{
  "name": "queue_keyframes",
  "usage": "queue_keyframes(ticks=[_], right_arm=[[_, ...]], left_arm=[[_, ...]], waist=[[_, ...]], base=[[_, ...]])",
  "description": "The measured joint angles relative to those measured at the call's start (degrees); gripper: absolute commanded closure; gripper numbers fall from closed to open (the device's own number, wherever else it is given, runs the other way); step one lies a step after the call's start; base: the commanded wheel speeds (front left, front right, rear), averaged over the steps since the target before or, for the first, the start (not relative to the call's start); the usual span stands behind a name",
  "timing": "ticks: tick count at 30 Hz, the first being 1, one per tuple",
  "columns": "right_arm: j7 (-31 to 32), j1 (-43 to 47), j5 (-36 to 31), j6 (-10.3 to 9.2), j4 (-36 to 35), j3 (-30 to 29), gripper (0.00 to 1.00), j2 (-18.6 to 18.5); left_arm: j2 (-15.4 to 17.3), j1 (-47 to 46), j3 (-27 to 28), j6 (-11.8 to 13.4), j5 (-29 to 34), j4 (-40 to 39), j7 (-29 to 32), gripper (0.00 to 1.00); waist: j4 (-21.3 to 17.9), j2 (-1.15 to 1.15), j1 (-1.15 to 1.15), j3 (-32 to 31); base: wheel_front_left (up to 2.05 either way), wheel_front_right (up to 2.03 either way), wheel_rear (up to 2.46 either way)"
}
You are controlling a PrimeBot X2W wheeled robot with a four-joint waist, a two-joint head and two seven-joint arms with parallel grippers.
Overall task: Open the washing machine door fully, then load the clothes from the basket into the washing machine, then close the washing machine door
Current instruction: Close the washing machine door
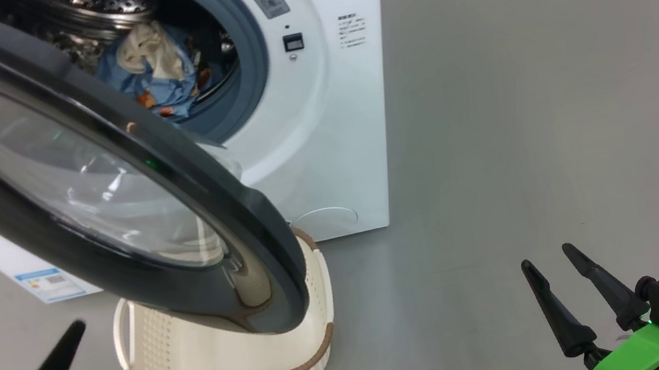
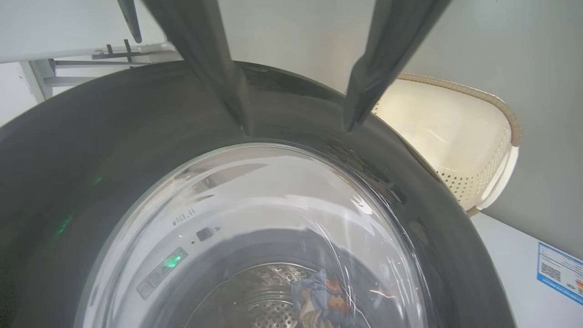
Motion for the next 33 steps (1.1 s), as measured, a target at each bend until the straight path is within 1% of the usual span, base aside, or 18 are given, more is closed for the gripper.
queue_keyframes(ticks=[8,13,15,19,20,22,27,31,32,33], right_arm=[[0.00,1.28,0.01,0.00,0.00,-0.92,0.00,-0.25],[0.00,2.19,0.30,0.00,-0.01,-1.60,0.00,-0.40],[0.00,2.28,0.33,0.00,-0.01,-1.94,0.00,-0.44],[0.00,2.30,0.33,0.00,-0.02,-2.22,0.00,-0.55],[0.00,2.30,0.33,0.00,-0.02,-2.22,0.00,-0.55],[0.00,2.33,0.33,0.00,-0.02,-2.53,0.00,-0.57],[0.00,2.38,0.33,0.00,-0.05,-3.56,0.00,-0.62],[0.00,2.48,0.33,0.00,-0.14,-3.76,0.00,-0.60],[0.00,2.50,0.33,0.00,-0.20,-3.83,0.00,-0.62],[0.00,2.51,0.33,0.00,-0.21,-3.87,0.00,-0.62]], left_arm=[[0.69,7.45,-3.54,-0.01,4.92,0.46,-18.76,0.00],[1.43,10.07,-7.00,-0.01,7.31,3.49,-30.42,0.00],[1.86,10.60,-9.00,-0.01,9.04,4.94,-33.79,0.00],[1.79,11.01,-10.81,-0.01,14.00,8.08,-36.26,0.00],[1.79,11.01,-10.81,-0.01,14.00,8.08,-36.26,0.00],[0.83,11.01,-9.17,-0.01,18.24,8.93,-36.26,0.00],[-4.31,11.27,-1.60,-0.02,32.70,7.70,-36.27,0.00],[-8.87,13.20,4.01,-0.02,43.51,4.54,-36.27,0.00],[-10.96,14.38,6.50,-0.02,48.25,2.55,-36.28,0.00],[-12.04,14.85,7.54,-0.02,49.82,1.67,-36.28,0.00]], waist=[[-2.21,0.00,0.00,-0.81],[-3.77,0.00,0.00,-1.26],[-4.42,0.00,0.00,-1.37],[-5.59,0.00,0.00,-1.41],[-5.59,0.00,0.00,-1.41],[-6.05,0.00,0.00,-1.35],[-6.72,0.00,0.00,-1.16],[-6.85,0.00,0.00,-1.29],[-6.85,0.00,0.00,-1.46],[-6.84,0.00,0.00,-1.52]], base=[[0.00,0.00,0.00],[0.00,0.00,0.00],[0.00,0.00,0.00],[0.00,0.00,0.00],[0.00,0.00,0.00],[0.00,0.00,0.00],[0.00,0.00,0.00],[0.00,0.00,0.00],[0.00,0.00,0.00],[0.00,0.00,0.00]])
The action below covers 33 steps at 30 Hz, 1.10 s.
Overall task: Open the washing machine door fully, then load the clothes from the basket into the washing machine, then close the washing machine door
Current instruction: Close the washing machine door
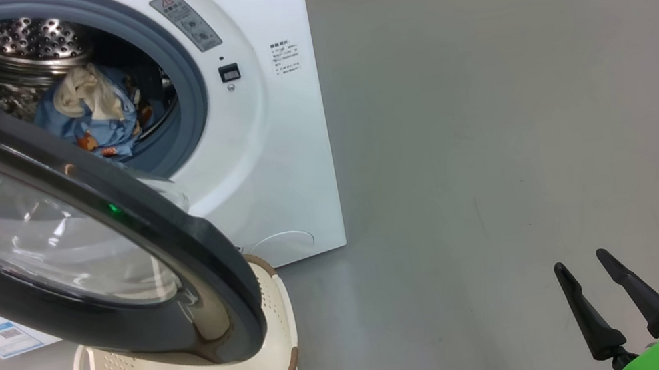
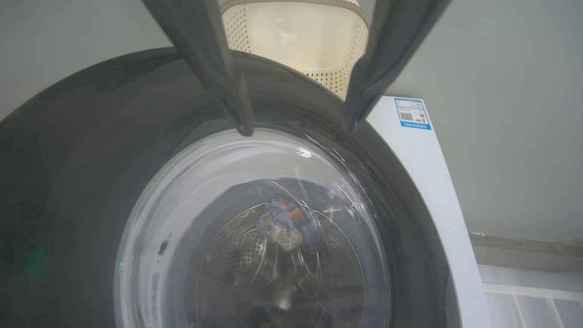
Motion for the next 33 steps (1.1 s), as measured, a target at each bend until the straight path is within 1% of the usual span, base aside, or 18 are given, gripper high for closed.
queue_keyframes(ticks=[4,8,12,19,20,23,24,29,33], right_arm=[[0.00,0.05,0.00,0.00,-0.03,-0.13,0.00,0.00],[0.00,0.74,0.00,0.00,-0.02,-0.14,0.00,0.01],[0.00,1.00,0.00,0.00,0.02,-0.12,0.00,0.01],[0.00,1.05,0.00,0.00,0.00,-0.30,0.00,0.02],[0.00,1.06,0.00,0.00,-0.02,-0.36,0.04,0.07],[0.00,1.06,-0.01,0.00,-0.26,-0.45,0.85,0.32],[0.00,1.05,-0.01,0.00,-0.36,-0.44,1.00,0.51],[0.00,0.32,0.03,0.00,-0.46,-0.08,1.00,1.77],[0.00,-3.14,0.67,0.00,-1.58,0.55,1.00,3.00]], left_arm=[[-3.67,1.23,3.22,-0.01,5.43,-2.27,-0.09,0.00],[-5.81,2.10,4.38,-0.01,8.36,-2.26,-0.18,0.00],[-6.91,2.23,4.67,-0.01,9.06,-1.75,-0.23,0.00],[-7.05,2.20,4.20,-0.01,9.05,-1.48,-0.24,0.00],[-7.06,2.15,3.87,-0.01,9.05,-1.40,-0.24,0.00],[-7.26,1.98,2.99,-0.01,9.03,-1.31,-0.24,0.00],[-7.48,1.96,2.82,-0.01,9.03,-1.31,-0.24,0.00],[-8.47,1.55,2.50,-0.01,9.02,-1.44,-0.24,0.00],[-9.45,1.47,3.01,-0.01,9.01,-1.87,-0.24,0.00]], waist=[[0.16,0.00,0.00,-0.12],[0.31,0.00,0.00,-0.21],[0.40,0.00,0.00,-0.42],[1.19,0.00,0.00,-0.45],[1.46,0.00,0.00,-0.43],[2.45,0.00,0.00,-0.34],[2.82,0.00,0.00,-0.31],[4.91,0.00,0.00,-0.29],[6.71,0.00,0.00,-0.49]], base=[[0.00,0.00,0.00],[0.00,0.00,0.00],[0.00,0.00,0.00],[0.00,0.00,0.00],[0.00,0.00,0.00],[0.00,0.00,0.00],[0.00,0.00,0.00],[0.00,0.00,0.00],[0.00,0.00,0.00]])
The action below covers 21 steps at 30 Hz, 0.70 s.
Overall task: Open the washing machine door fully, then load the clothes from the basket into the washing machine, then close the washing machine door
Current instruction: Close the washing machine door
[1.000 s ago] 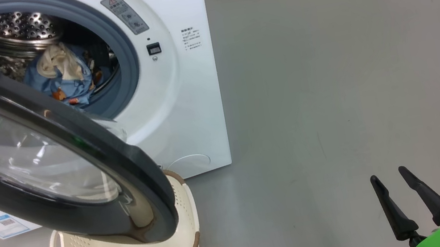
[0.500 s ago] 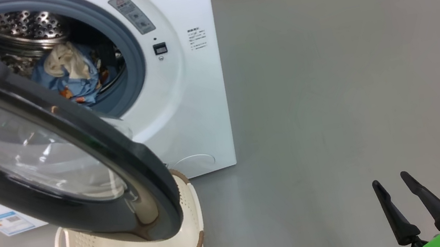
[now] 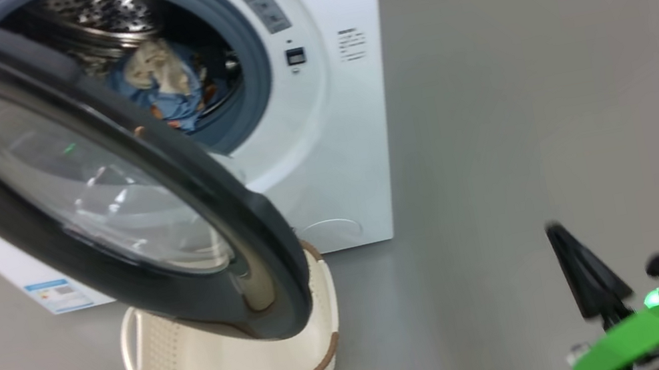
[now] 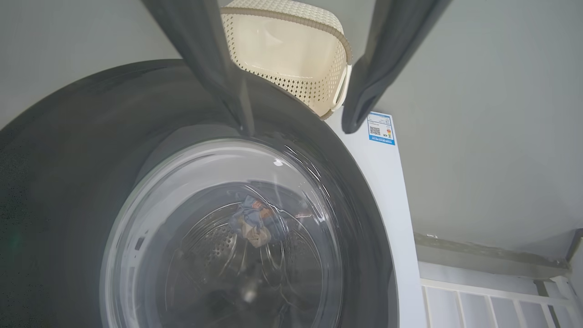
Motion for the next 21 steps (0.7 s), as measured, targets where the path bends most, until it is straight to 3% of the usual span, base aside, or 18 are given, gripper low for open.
queue_keyframes(ticks=[14,21], right_arm=[[-0.41,-11.06,1.49,0.00,-13.93,9.87,1.00,2.26],[-0.43,-11.32,1.49,0.00,-15.43,18.13,1.00,2.27]], left_arm=[[-1.51,-0.61,-0.15,0.00,0.04,-3.48,-0.15,0.00],[-1.88,-0.59,-0.32,0.00,0.04,-3.61,-0.15,0.00]], waist=[[6.91,0.00,0.00,-1.15],[10.00,0.00,0.00,-1.66]], base=[[0.00,0.00,0.00],[0.00,0.00,0.00]])
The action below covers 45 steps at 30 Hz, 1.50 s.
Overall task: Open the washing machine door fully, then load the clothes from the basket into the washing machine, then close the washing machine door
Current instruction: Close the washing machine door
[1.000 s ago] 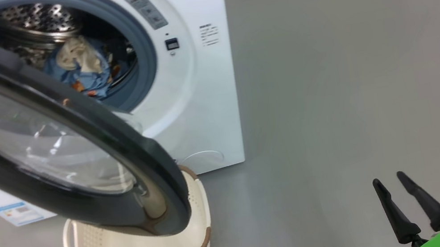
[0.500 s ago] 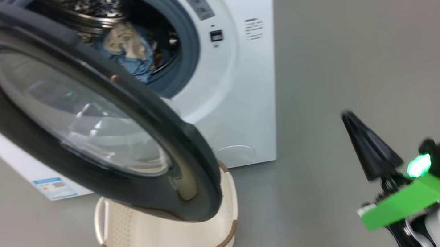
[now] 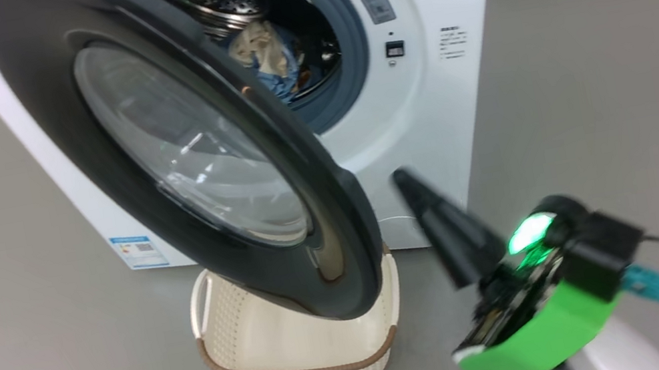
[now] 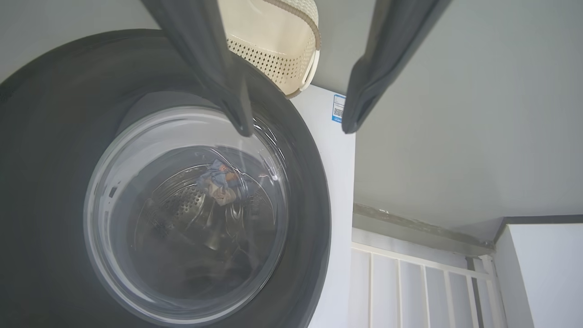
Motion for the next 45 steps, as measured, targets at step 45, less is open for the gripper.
queue_keyframes(ticks=[45], right_arm=[[0.02,-15.10,-0.52,0.02,27.66,-2.72,1.00,-0.08]], left_arm=[[-0.78,-9.51,-5.94,0.00,-2.14,0.55,0.00,0.00]], waist=[[6.88,0.00,0.00,11.20]], base=[[0.00,0.00,0.00]])
